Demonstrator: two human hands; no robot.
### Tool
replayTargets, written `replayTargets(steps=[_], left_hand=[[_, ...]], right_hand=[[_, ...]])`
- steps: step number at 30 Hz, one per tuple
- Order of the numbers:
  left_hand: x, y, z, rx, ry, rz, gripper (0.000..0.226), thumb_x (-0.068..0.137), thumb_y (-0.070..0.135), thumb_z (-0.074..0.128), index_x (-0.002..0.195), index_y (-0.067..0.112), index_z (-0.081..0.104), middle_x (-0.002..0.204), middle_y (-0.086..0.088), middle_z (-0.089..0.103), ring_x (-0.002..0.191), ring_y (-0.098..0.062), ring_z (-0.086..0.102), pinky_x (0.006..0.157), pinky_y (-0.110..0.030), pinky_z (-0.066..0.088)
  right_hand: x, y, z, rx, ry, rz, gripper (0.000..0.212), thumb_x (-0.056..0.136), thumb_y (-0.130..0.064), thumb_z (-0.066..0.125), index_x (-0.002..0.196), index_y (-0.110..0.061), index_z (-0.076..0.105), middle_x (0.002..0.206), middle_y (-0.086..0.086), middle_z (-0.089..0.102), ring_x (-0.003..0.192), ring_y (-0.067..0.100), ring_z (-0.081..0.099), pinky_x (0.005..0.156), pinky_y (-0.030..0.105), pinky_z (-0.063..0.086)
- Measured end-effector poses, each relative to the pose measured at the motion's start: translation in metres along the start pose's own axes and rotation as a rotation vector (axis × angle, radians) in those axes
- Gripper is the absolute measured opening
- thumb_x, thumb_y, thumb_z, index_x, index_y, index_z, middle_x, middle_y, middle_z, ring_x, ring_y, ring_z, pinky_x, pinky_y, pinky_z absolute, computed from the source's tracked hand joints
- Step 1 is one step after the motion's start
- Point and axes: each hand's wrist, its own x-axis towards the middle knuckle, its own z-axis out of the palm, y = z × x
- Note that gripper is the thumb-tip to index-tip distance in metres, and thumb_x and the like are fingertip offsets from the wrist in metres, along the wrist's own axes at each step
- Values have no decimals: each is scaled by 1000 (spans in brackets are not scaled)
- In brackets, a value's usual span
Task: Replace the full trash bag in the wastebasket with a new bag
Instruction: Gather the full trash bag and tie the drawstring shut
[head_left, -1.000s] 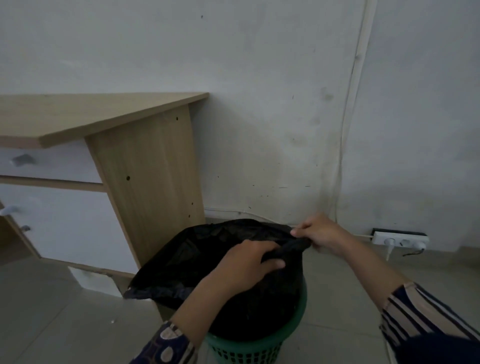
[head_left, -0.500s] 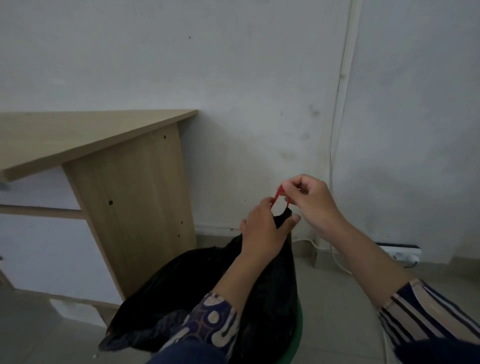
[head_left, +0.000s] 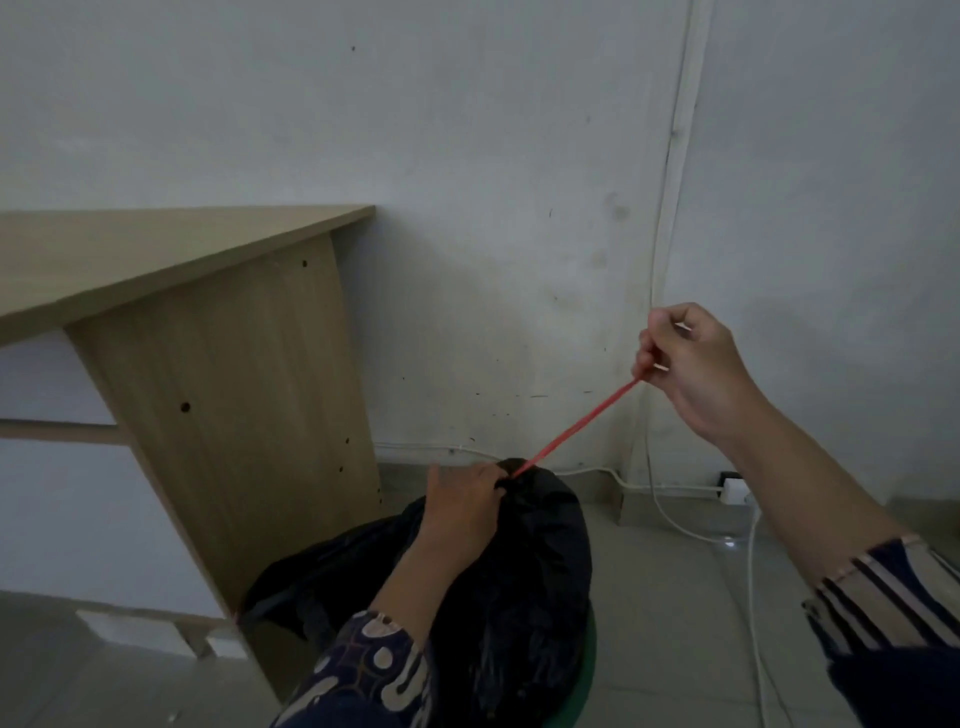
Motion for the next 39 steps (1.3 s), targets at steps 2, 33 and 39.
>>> replayTargets(steps=[2,33,39], left_hand=[[-7,-18,9,4,-22,-16,31,97,25,36,123,21,51,127,3,57,117,-20,53,112,-42,13],[-130,-176,-11,-736,84,-1145,64,87,57,43,109,-3,49,103,-21,61,79,-34,63,52,-31,49],[-133,-175,-28,-1111,152,-1059,28,92,22,53,70,5,58,55,-10,64,52,-21,57,43,-19,41]], right_hand=[[2,11,-10,-45,22,18,25,95,-9,42,71,-14,42,63,5,42,39,4,42,51,23,43],[-61,111,65,-1561,-21,-217,49,86,-35,58,117,-2,41,112,22,60,92,39,63,78,43,44],[-81,128,94,-1487,-412,-342,63,86,-60,31,131,-17,44,148,7,33,141,25,20,110,48,14]])
